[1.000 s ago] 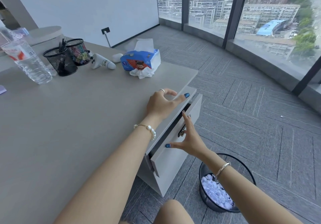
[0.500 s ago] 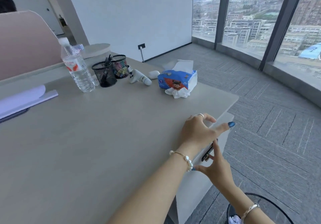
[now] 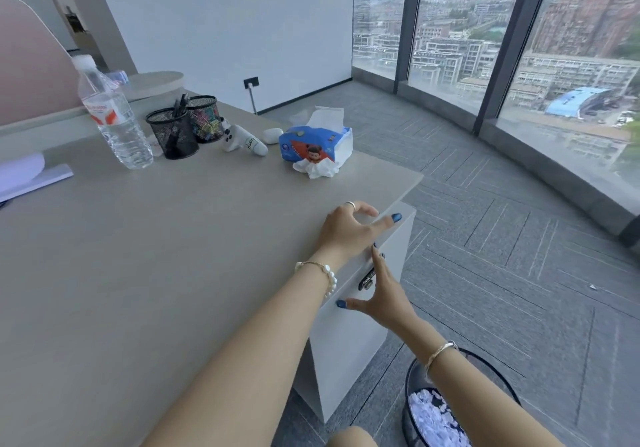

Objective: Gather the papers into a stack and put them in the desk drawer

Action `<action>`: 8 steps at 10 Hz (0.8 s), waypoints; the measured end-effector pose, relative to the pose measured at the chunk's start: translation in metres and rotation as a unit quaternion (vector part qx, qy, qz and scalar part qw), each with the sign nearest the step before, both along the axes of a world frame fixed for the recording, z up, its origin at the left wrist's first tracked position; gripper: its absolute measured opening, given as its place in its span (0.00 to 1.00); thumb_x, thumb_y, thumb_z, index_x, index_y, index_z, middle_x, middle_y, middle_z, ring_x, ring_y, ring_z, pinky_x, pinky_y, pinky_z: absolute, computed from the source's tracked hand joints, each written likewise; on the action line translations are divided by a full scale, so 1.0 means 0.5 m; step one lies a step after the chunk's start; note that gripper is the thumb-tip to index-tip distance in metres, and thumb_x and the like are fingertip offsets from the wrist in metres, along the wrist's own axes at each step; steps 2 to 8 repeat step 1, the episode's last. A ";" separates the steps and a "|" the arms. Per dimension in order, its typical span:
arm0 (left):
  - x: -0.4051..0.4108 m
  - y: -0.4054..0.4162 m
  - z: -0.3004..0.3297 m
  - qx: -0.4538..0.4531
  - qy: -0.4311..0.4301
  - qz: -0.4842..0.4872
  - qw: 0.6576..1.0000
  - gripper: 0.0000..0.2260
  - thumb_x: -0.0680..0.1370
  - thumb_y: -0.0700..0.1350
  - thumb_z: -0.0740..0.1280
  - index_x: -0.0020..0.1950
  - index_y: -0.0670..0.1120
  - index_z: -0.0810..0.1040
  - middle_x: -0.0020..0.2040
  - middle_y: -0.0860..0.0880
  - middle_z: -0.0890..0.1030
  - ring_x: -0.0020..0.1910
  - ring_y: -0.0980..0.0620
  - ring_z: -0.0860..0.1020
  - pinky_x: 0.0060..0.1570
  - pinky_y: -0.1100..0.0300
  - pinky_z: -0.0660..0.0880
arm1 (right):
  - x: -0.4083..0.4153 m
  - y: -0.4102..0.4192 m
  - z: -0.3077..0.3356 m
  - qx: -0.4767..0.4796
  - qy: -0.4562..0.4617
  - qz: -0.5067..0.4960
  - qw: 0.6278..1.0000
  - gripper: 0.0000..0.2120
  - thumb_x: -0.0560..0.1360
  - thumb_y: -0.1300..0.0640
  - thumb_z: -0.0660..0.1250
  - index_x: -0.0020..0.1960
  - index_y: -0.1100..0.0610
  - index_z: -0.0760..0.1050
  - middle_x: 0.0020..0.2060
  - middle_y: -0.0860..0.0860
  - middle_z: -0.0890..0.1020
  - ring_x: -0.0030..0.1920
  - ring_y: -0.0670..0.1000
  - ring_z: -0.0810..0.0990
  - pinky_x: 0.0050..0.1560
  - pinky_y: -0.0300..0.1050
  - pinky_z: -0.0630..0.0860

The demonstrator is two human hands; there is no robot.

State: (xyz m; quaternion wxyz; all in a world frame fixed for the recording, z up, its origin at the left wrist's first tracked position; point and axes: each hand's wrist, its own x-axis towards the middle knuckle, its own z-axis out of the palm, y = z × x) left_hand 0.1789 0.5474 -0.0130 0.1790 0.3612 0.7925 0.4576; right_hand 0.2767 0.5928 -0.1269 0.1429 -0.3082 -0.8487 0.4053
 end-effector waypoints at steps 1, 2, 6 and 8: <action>0.000 -0.006 0.007 0.005 -0.010 -0.003 1.000 0.18 0.67 0.60 0.72 0.49 0.50 0.81 0.52 0.54 0.81 0.52 0.56 0.76 0.49 0.63 0.70 | 0.013 -0.016 0.022 0.003 0.007 -0.004 1.000 0.59 0.61 0.45 0.77 0.77 0.53 0.40 0.77 0.50 0.55 0.75 0.54 0.58 0.63 0.42 0.66; 0.000 -0.006 0.007 0.005 -0.010 -0.003 1.000 0.18 0.67 0.60 0.72 0.49 0.50 0.81 0.52 0.54 0.81 0.52 0.56 0.76 0.49 0.63 0.70 | 0.013 -0.016 0.022 0.003 0.007 -0.004 1.000 0.59 0.61 0.45 0.77 0.77 0.53 0.40 0.77 0.50 0.55 0.75 0.54 0.58 0.63 0.42 0.66; 0.000 -0.006 0.007 0.005 -0.010 -0.003 1.000 0.18 0.67 0.60 0.72 0.49 0.50 0.81 0.52 0.54 0.81 0.52 0.56 0.76 0.49 0.63 0.70 | 0.013 -0.016 0.022 0.003 0.007 -0.004 1.000 0.59 0.61 0.45 0.77 0.77 0.53 0.40 0.77 0.50 0.55 0.75 0.54 0.58 0.63 0.42 0.66; 0.000 -0.006 0.007 0.005 -0.010 -0.003 1.000 0.18 0.67 0.60 0.72 0.49 0.50 0.81 0.52 0.54 0.81 0.52 0.56 0.76 0.49 0.63 0.70 | 0.013 -0.016 0.022 0.003 0.007 -0.004 1.000 0.59 0.61 0.45 0.77 0.77 0.53 0.40 0.77 0.50 0.55 0.75 0.54 0.58 0.63 0.42 0.66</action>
